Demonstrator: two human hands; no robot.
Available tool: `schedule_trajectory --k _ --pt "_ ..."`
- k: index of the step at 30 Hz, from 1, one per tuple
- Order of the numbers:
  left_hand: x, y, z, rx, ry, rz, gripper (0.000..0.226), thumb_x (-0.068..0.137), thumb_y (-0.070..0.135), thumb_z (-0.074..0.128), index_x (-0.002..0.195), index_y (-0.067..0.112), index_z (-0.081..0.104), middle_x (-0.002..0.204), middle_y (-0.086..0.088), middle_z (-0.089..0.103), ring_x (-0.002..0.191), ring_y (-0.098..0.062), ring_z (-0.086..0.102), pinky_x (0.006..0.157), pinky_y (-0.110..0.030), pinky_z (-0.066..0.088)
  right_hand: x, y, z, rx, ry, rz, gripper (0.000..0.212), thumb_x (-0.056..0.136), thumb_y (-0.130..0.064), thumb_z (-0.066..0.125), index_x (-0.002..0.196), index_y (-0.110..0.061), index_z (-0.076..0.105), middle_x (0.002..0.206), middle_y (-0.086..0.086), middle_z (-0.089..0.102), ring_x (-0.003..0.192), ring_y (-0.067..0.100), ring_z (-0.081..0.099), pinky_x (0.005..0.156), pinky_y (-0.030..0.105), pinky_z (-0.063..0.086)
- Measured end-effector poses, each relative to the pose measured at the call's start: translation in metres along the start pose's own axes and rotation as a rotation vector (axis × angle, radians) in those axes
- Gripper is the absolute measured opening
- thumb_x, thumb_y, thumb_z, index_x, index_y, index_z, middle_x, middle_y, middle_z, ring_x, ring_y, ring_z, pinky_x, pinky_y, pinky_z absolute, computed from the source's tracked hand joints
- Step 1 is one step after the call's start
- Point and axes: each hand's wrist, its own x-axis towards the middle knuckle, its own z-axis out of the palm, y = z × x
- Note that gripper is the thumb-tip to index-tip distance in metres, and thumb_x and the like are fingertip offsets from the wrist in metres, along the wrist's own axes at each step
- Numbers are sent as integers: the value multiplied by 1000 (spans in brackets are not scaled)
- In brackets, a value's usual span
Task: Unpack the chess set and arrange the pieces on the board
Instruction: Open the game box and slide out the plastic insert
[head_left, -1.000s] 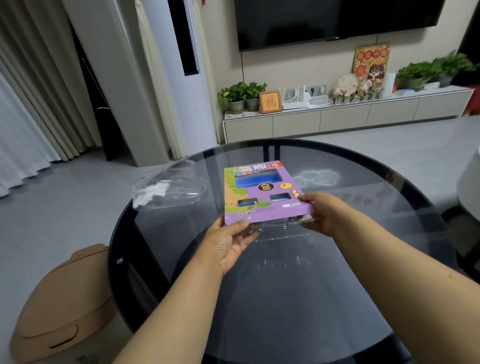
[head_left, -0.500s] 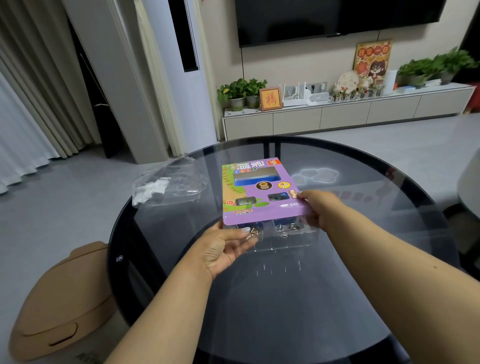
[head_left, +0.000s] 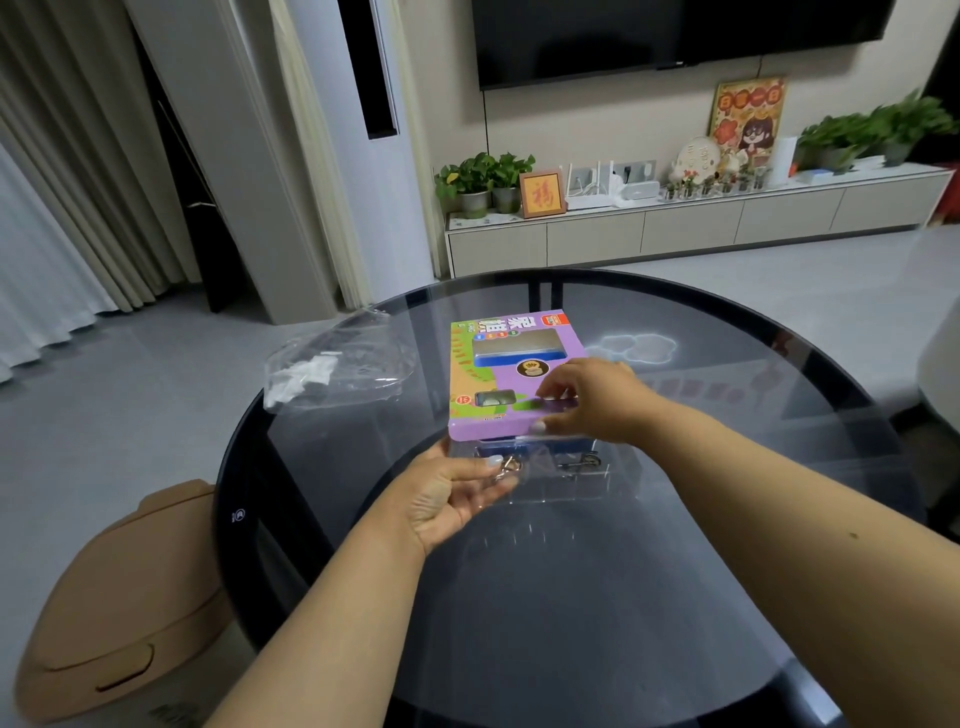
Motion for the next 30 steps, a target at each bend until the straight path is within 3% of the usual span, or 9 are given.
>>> schedule_trajectory --k 5,12,15,18,22,27,30 --pt "-1 0 2 25 -22 -50 75 61 -17 63 131 4 47 110 -26 67 92 -41 69 75 -40 60 15 8 0 -87 58 47 42 77 -58 64 108 -29 63 105 -7 63 99 18 57 87 34 35" --pt "-1 0 1 59 -59 -92 66 65 -16 61 127 8 54 112 -27 66 95 -40 68 77 -39 58 39 21 4 -248 55 159 42 83 -64 53 102 -29 66 103 0 63 96 22 55 83 33 40" --pt "0 2 2 70 -55 -103 64 66 -15 61 124 8 55 110 -26 67 90 -37 70 77 -39 57 46 20 8 -249 93 168 38 87 -56 53 107 -27 67 110 1 63 101 24 56 83 32 42" --pt "2 2 3 81 -51 -101 51 73 -19 58 114 11 60 108 -25 68 90 -36 70 79 -41 56 50 14 12 -88 34 11 33 89 -39 60 118 -26 64 127 0 58 113 24 55 90 35 47" --pt "4 2 4 77 -47 -106 50 79 -20 54 117 12 58 111 -25 67 96 -38 67 76 -40 58 56 10 11 -74 -39 47 29 92 -36 56 118 -26 66 133 0 56 108 26 57 83 33 48" --pt "2 6 6 54 -62 -107 50 68 -19 57 109 9 60 104 -27 69 85 -37 70 75 -40 57 77 13 6 -192 -24 210 31 94 -39 50 110 -18 65 111 6 64 85 28 56 67 28 41" --pt "1 7 8 36 -59 -116 49 62 -17 58 103 9 60 106 -29 68 90 -39 68 77 -42 55 87 16 10 -330 -16 194 24 95 -26 48 108 -16 66 101 6 64 76 27 53 63 27 38"
